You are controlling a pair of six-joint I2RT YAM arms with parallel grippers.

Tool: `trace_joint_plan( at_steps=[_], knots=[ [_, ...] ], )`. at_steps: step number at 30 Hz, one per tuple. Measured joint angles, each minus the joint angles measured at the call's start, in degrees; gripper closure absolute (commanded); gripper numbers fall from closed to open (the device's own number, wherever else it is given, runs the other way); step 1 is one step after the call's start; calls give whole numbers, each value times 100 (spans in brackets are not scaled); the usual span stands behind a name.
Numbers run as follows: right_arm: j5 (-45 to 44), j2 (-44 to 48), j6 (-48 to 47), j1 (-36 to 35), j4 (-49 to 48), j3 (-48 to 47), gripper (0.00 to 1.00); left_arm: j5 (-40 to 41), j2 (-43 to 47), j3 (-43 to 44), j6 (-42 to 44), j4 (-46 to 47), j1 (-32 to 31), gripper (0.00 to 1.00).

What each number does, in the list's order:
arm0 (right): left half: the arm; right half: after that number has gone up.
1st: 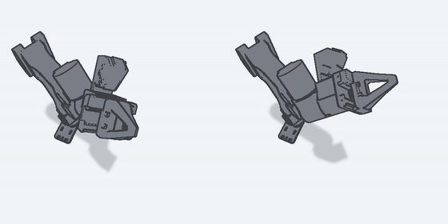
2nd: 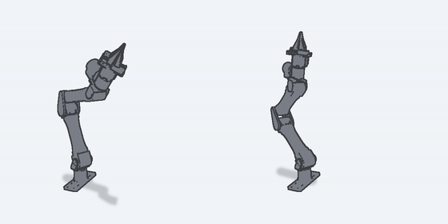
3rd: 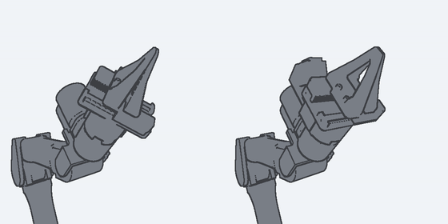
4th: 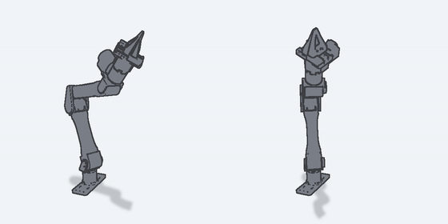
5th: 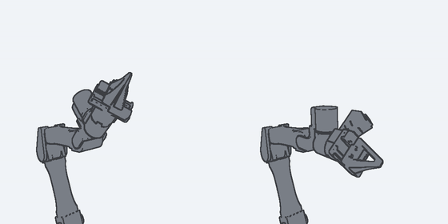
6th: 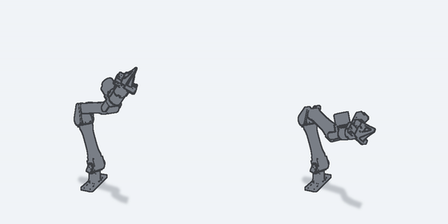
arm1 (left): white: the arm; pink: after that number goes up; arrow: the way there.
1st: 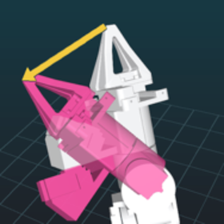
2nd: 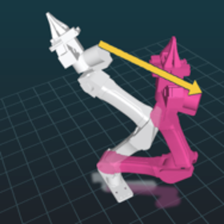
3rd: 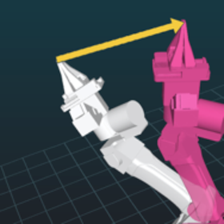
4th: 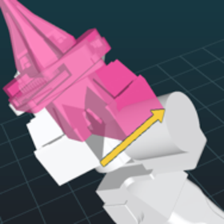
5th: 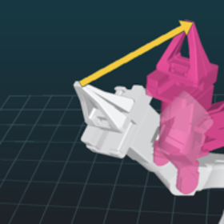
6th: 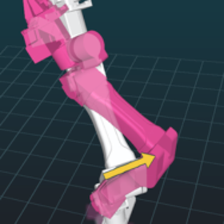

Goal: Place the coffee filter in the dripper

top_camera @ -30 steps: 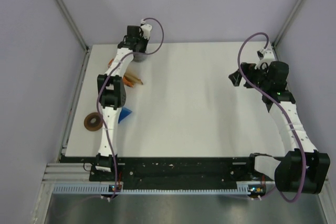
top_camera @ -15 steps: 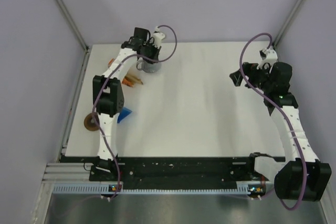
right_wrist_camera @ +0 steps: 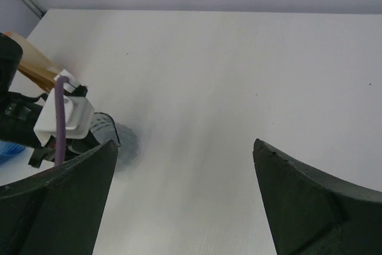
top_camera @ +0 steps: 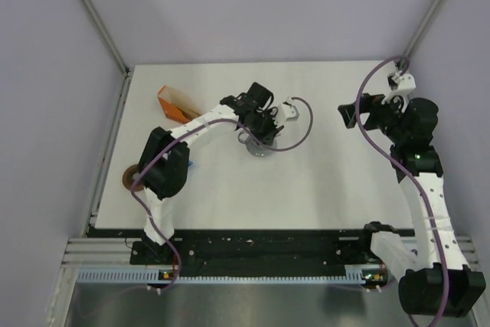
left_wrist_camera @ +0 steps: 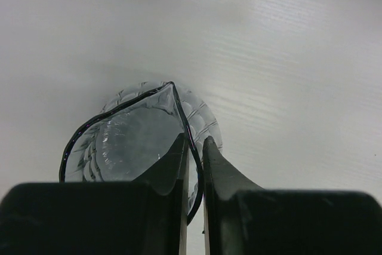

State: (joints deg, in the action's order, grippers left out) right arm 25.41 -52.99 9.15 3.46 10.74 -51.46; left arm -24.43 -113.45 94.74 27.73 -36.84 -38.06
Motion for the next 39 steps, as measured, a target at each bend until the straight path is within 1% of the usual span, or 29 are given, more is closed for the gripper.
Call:
trace_joint_plan(
  at_steps=[3,6,11,12,13,14,15,17,22,24,26,31,34,37,39],
  knots=[
    [2,177,0,0,0,4,5,269,4,-326,-39,48,-79,100],
    [9,267,0,0,0,4,5,535,131,-619,-118,463,-138,100],
    [15,321,0,0,0,7,5,693,367,-1117,-271,1038,-170,100],
    [15,326,2,0,0,7,5,691,396,-1176,-295,1104,-173,97],
    [17,328,2,0,0,7,5,675,409,-1193,-313,1119,-173,91],
    [17,332,2,0,0,7,5,643,409,-1193,-343,1119,-173,81],
    [17,334,2,0,0,7,5,603,409,-1193,-369,1119,-166,73],
    [20,334,4,0,0,7,5,527,409,-1193,-413,1067,-162,62],
    [22,343,4,0,2,7,5,328,409,-1016,-463,463,-153,42],
    [22,350,4,0,4,7,5,238,409,-713,-470,101,-122,33],
    [24,352,4,0,7,7,5,153,409,-229,-483,-328,-92,29],
    [35,402,4,0,22,7,4,68,501,1191,-490,-1366,81,27],
    [61,439,2,-4,24,7,5,138,796,1602,-487,-1926,332,27],
    [127,439,7,-7,37,4,5,275,1270,1646,-492,-2404,879,27],
    [186,435,39,-9,57,2,5,334,1596,1617,-531,-2656,1545,27]
  ],
)
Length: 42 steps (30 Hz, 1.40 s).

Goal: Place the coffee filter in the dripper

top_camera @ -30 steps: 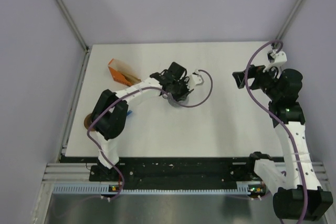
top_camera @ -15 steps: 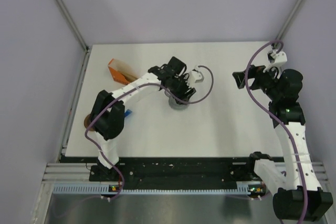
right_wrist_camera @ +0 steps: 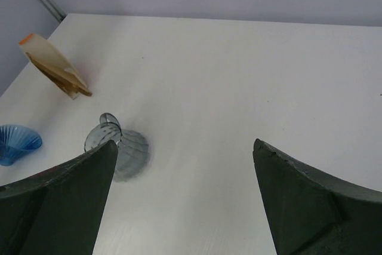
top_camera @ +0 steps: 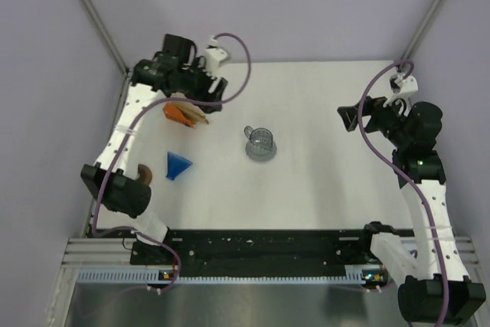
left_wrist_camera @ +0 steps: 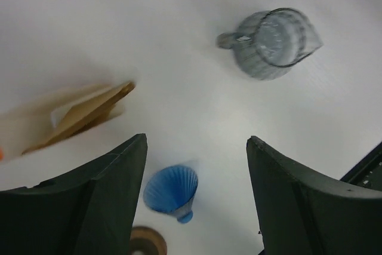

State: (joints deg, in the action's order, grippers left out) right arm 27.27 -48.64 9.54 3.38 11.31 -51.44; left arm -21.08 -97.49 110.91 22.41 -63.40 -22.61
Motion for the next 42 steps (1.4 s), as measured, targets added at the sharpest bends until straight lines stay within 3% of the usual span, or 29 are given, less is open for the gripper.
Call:
trace_joint_plan(
  at_steps=[4,8,11,16,23,33,42],
  knots=[
    [109,-103,122,-15,4,-7,6,199,640,-485,-98,-120,1698,27],
    [170,-260,223,-125,15,-39,7,551,1285,-1679,-122,-114,3335,33],
    [216,-435,262,-229,4,-177,8,835,1447,-2396,-127,-39,4371,47],
    [216,-599,310,-466,-68,-348,8,1429,1427,-3626,-111,496,5528,49],
    [208,-688,376,-586,-107,-382,9,1829,940,-4715,-116,1222,5641,53],
    [55,-697,372,-588,-61,-382,9,1257,79,-4640,-446,1910,5602,59],
    [-17,-778,374,-588,-55,-387,9,951,57,-4614,-448,1947,5506,59]
  ],
)
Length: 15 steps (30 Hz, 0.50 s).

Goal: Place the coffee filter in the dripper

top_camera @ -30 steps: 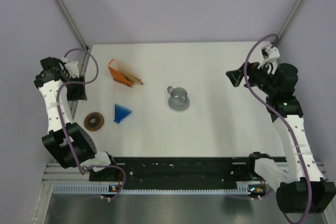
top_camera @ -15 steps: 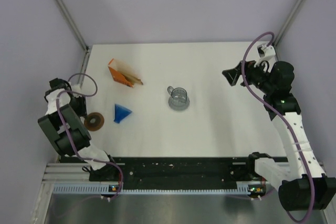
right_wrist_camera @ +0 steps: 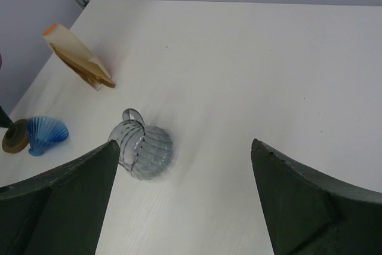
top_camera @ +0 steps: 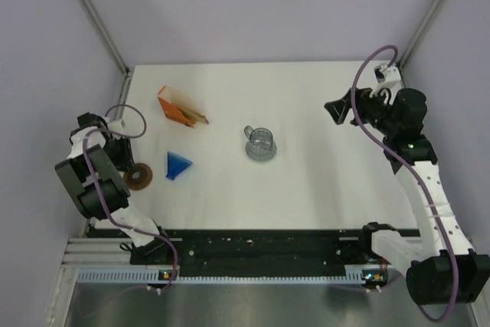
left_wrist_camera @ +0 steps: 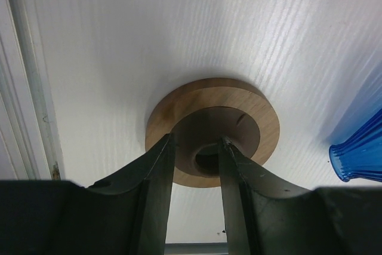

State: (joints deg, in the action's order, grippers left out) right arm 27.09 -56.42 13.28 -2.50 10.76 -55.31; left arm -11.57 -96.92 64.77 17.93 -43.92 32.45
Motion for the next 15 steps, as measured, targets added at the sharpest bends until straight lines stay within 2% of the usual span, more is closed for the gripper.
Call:
trace_joint_plan(
  at_steps=[4,10,12,15],
  knots=[
    [0,-72,0,0,0,0,9,-98,2,-31,7,17,-59,59],
    [0,-74,0,-2,-2,0,9,107,68,-149,15,149,-199,66],
    [0,-74,0,-2,-2,0,9,251,81,-168,13,184,-304,70],
    [0,-74,-2,-2,-2,0,9,372,90,-197,-13,201,-407,81]
  ],
)
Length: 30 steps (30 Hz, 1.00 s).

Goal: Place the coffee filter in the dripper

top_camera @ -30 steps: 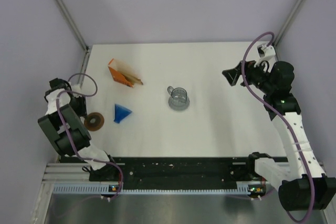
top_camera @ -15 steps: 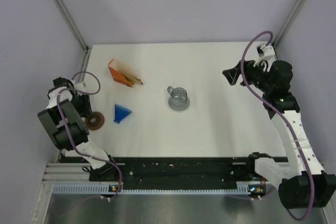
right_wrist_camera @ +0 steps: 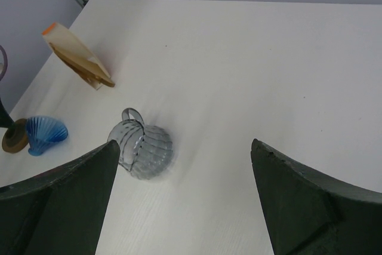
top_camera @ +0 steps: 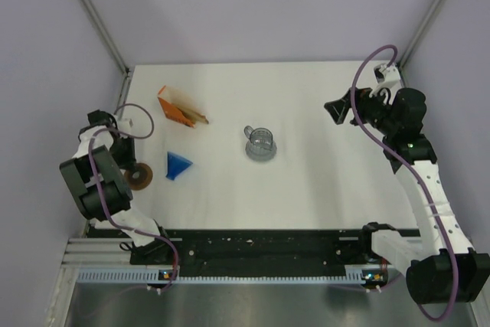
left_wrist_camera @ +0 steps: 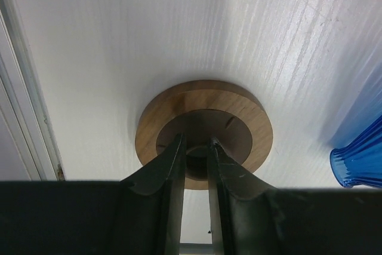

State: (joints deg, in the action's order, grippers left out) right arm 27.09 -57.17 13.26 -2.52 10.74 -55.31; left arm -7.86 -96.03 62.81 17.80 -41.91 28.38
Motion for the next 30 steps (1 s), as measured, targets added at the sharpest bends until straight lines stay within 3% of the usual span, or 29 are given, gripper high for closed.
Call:
trace_joint_plan(
  at_steps=[4,8,15,30],
  knots=[
    [0,7,0,0,0,0,9,109,13,-20,-28,46,-125,98],
    [-2,31,-20,0,4,0,9,140,-13,-17,-48,109,-173,100],
    [-2,138,-138,0,9,0,9,479,-170,-55,48,487,-177,79],
    [24,63,-170,0,13,-2,9,-120,481,164,483,-479,201,64]
  ],
)
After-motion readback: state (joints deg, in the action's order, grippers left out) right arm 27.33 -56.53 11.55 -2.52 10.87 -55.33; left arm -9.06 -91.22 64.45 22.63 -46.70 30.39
